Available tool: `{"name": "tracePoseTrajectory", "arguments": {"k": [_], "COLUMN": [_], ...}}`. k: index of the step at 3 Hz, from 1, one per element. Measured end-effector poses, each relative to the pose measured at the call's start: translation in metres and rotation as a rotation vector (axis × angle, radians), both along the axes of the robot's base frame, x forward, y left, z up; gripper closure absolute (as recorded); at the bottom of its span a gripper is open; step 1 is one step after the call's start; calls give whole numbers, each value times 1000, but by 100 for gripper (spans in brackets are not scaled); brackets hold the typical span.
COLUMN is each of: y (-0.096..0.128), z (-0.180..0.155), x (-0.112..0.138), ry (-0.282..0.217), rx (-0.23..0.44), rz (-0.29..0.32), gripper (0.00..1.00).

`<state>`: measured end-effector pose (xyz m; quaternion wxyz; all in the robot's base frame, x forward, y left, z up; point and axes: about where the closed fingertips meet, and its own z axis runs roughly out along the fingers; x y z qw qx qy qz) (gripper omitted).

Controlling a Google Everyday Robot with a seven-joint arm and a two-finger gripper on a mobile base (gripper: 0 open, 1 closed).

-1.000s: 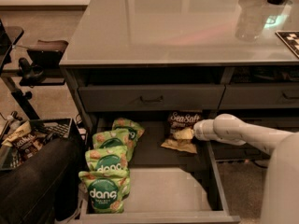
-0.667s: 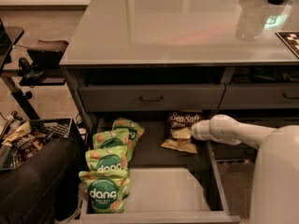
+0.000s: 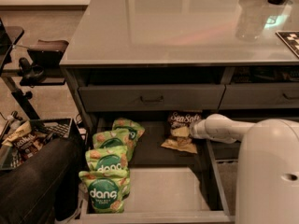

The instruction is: Pick brown chip bag from middle drawer and place on counter

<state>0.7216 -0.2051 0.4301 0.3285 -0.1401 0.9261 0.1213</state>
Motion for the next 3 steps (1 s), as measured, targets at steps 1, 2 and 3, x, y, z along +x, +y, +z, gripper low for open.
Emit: {"name": "tracePoseTrajectory", "arguments": {"k": [1,2,3], "y": [0,1,1], "z": [0,1,3], "x": [3,6,5], "ry": [6,17,17], "rx": [0,5,5], "rz": [-8,-16,-16], "gripper": [10,8,9]}}
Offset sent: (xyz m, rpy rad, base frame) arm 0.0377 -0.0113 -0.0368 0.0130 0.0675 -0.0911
